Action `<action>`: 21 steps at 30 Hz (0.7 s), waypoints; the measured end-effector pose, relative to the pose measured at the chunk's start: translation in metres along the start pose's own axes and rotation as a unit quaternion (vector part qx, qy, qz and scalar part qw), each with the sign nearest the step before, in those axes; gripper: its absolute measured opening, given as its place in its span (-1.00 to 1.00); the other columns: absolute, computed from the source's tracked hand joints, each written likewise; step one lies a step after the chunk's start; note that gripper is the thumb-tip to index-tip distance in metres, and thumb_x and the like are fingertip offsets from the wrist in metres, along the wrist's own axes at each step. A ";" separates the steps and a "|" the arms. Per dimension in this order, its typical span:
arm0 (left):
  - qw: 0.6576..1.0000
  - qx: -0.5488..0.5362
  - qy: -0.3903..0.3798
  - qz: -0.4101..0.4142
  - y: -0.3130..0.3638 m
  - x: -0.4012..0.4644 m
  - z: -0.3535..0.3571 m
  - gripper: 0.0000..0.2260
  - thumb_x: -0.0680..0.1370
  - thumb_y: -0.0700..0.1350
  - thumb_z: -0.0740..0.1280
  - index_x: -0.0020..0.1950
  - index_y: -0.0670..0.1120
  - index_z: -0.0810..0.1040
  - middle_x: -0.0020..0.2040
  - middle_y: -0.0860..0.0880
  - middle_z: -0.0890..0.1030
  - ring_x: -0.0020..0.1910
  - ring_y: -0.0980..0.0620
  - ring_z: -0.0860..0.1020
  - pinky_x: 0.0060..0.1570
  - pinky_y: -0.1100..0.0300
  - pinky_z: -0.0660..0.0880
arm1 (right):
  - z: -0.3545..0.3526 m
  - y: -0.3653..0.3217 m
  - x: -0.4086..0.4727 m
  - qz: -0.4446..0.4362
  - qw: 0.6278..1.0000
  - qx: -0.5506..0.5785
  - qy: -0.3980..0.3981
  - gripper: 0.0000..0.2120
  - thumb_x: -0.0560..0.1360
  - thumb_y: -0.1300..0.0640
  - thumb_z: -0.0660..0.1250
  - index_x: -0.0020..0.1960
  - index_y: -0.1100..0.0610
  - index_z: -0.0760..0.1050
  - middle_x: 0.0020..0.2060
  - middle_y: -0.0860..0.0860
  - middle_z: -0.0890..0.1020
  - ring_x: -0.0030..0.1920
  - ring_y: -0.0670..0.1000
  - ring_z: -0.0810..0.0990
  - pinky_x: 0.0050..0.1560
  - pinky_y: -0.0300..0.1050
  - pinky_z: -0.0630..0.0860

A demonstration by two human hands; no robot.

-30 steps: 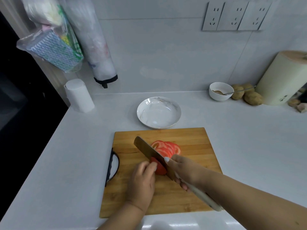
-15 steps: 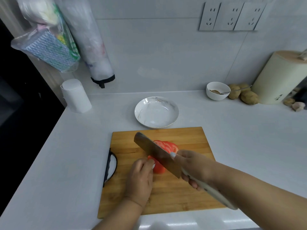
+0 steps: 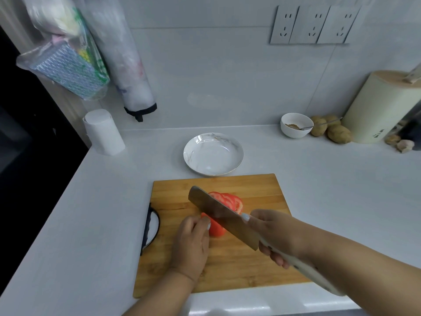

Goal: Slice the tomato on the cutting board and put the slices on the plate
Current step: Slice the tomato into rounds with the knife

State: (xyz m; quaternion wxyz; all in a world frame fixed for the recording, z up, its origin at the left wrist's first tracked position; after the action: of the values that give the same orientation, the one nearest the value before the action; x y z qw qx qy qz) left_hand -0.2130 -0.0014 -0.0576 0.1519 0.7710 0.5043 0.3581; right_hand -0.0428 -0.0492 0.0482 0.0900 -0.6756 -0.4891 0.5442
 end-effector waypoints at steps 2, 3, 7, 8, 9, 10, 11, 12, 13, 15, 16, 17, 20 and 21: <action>1.000 -0.002 -0.003 -0.005 -0.001 0.000 0.001 -0.77 0.46 -0.28 0.38 0.06 -0.06 0.52 -0.09 -0.09 0.55 -0.13 -0.03 0.54 -0.24 0.15 0.56 | 0.000 0.001 -0.001 0.000 1.000 -0.008 -0.002 -0.68 0.61 -0.23 0.02 -0.15 -0.07 0.37 -0.43 0.03 0.48 -0.58 -0.05 0.42 -0.49 -0.23 0.43; 1.000 0.000 -0.005 -0.007 -0.001 0.000 0.001 -0.78 0.46 -0.27 0.38 0.06 -0.07 0.54 -0.09 -0.09 0.55 -0.14 -0.03 0.54 -0.24 0.15 0.56 | 0.000 0.001 -0.001 -0.001 1.000 -0.011 -0.003 -0.68 0.61 -0.23 0.02 -0.13 -0.07 0.37 -0.43 0.03 0.48 -0.57 -0.06 0.42 -0.49 -0.22 0.44; 1.000 0.012 -0.011 -0.012 -0.001 0.000 0.002 -0.79 0.46 -0.27 0.39 0.06 -0.10 0.57 -0.09 -0.09 0.55 -0.15 -0.02 0.54 -0.25 0.18 0.55 | 0.002 0.000 -0.001 -0.005 1.000 -0.018 -0.004 -0.71 0.61 -0.23 0.01 -0.13 -0.10 0.35 -0.41 0.03 0.49 -0.57 -0.06 0.42 -0.49 -0.23 0.45; 1.000 0.011 -0.011 -0.015 -0.001 0.000 0.002 -0.80 0.46 -0.27 0.39 0.06 -0.10 0.57 -0.08 -0.09 0.55 -0.14 -0.02 0.54 -0.25 0.18 0.55 | 0.003 0.000 0.000 -0.006 1.000 -0.018 -0.004 -0.71 0.61 -0.24 0.01 -0.14 -0.11 0.34 -0.41 0.03 0.49 -0.57 -0.06 0.42 -0.50 -0.23 0.45; 1.000 0.010 -0.012 -0.019 -0.002 0.000 0.002 -0.80 0.46 -0.27 0.38 0.06 -0.10 0.57 -0.08 -0.09 0.55 -0.14 -0.02 0.54 -0.24 0.19 0.54 | 0.003 0.000 0.000 -0.007 1.000 -0.017 -0.003 -0.71 0.61 -0.24 0.01 -0.15 -0.12 0.34 -0.42 0.03 0.49 -0.57 -0.07 0.42 -0.50 -0.23 0.45; 1.000 0.008 -0.012 -0.021 -0.002 0.000 0.002 -0.80 0.47 -0.26 0.38 0.06 -0.09 0.57 -0.07 -0.09 0.55 -0.13 -0.01 0.54 -0.23 0.20 0.54 | 0.003 0.000 0.000 -0.007 1.000 -0.016 -0.002 -0.71 0.61 -0.24 0.01 -0.15 -0.12 0.34 -0.42 0.02 0.49 -0.58 -0.07 0.42 -0.50 -0.23 0.45; 1.000 0.005 -0.012 -0.022 -0.002 0.000 0.002 -0.81 0.47 -0.26 0.37 0.06 -0.08 0.56 -0.07 -0.08 0.55 -0.13 -0.01 0.54 -0.23 0.21 0.53 | 0.002 0.000 0.000 -0.007 1.000 -0.016 -0.003 -0.71 0.61 -0.23 0.01 -0.15 -0.12 0.33 -0.43 0.02 0.49 -0.58 -0.07 0.42 -0.51 -0.23 0.45; 1.000 0.002 -0.012 -0.020 -0.001 0.000 0.002 -0.82 0.48 -0.24 0.36 0.06 -0.07 0.55 -0.07 -0.08 0.54 -0.13 0.00 0.53 -0.23 0.21 0.53 | 0.002 0.000 0.000 -0.006 1.000 -0.017 -0.004 -0.71 0.61 -0.23 0.01 -0.16 -0.11 0.33 -0.43 0.02 0.49 -0.58 -0.07 0.42 -0.51 -0.23 0.45; 1.000 -0.002 -0.011 -0.016 -0.002 0.000 0.002 -0.84 0.50 -0.21 0.33 0.07 -0.05 0.54 -0.07 -0.08 0.54 -0.14 0.00 0.53 -0.24 0.21 0.53 | 0.002 0.000 -0.001 -0.006 1.000 -0.020 -0.005 -0.71 0.62 -0.22 0.01 -0.16 -0.12 0.33 -0.43 0.02 0.49 -0.58 -0.07 0.43 -0.50 -0.23 0.45; 1.000 -0.008 -0.013 -0.014 -0.002 0.000 0.002 -0.86 0.55 -0.10 0.23 0.08 -0.01 0.50 -0.07 -0.06 0.52 -0.14 0.01 0.52 -0.24 0.19 0.54 | 0.003 0.000 -0.002 -0.007 1.000 -0.027 -0.005 -0.71 0.62 -0.22 0.00 -0.17 -0.13 0.33 -0.43 0.02 0.49 -0.58 -0.07 0.42 -0.49 -0.23 0.45; 1.000 -0.009 -0.015 -0.016 -0.002 0.000 0.002 -0.83 0.55 -0.04 0.16 0.08 0.00 0.48 -0.07 -0.06 0.52 -0.13 0.01 0.51 -0.24 0.18 0.55 | 0.003 0.000 -0.002 -0.008 1.000 -0.029 -0.004 -0.71 0.62 -0.22 0.01 -0.17 -0.13 0.34 -0.42 0.02 0.49 -0.57 -0.07 0.42 -0.49 -0.23 0.45; 1.000 -0.006 -0.016 -0.017 -0.003 0.000 0.003 -0.79 0.55 -0.01 0.11 0.08 0.01 0.47 -0.07 -0.05 0.51 -0.14 0.02 0.51 -0.24 0.17 0.55 | 0.004 0.000 -0.002 -0.009 0.999 -0.030 -0.004 -0.71 0.61 -0.22 0.01 -0.15 -0.11 0.35 -0.42 0.02 0.49 -0.57 -0.07 0.42 -0.48 -0.23 0.45; 0.999 -0.001 -0.022 -0.023 -0.003 -0.001 0.004 -0.78 0.56 -0.01 0.11 0.09 0.00 0.49 -0.06 -0.06 0.51 -0.13 0.02 0.51 -0.24 0.15 0.56 | 0.005 0.001 -0.002 -0.012 0.999 -0.037 -0.001 -0.68 0.60 -0.24 0.03 -0.11 -0.04 0.37 -0.40 0.03 0.49 -0.56 -0.07 0.42 -0.47 -0.22 0.45; 0.999 0.002 -0.025 -0.023 -0.004 -0.001 0.004 -0.78 0.56 -0.02 0.12 0.09 -0.01 0.50 -0.06 -0.06 0.51 -0.13 0.02 0.51 -0.23 0.14 0.56 | 0.006 0.002 -0.002 -0.012 0.999 -0.040 0.000 -0.66 0.60 -0.24 0.03 -0.08 -0.02 0.38 -0.39 0.02 0.49 -0.56 -0.07 0.43 -0.46 -0.22 0.45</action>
State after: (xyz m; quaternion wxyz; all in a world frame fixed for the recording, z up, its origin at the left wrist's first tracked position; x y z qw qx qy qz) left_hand -0.2127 0.0002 -0.0633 0.1714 0.7679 0.5189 0.3343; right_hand -0.0461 -0.0543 0.0464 0.0691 -0.6729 -0.5186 0.5230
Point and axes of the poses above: each hand's wrist, its own x-axis towards the middle knuckle, its own z-axis out of the palm, y = z × x, the point moved 5 cm from there along x, towards the middle knuckle
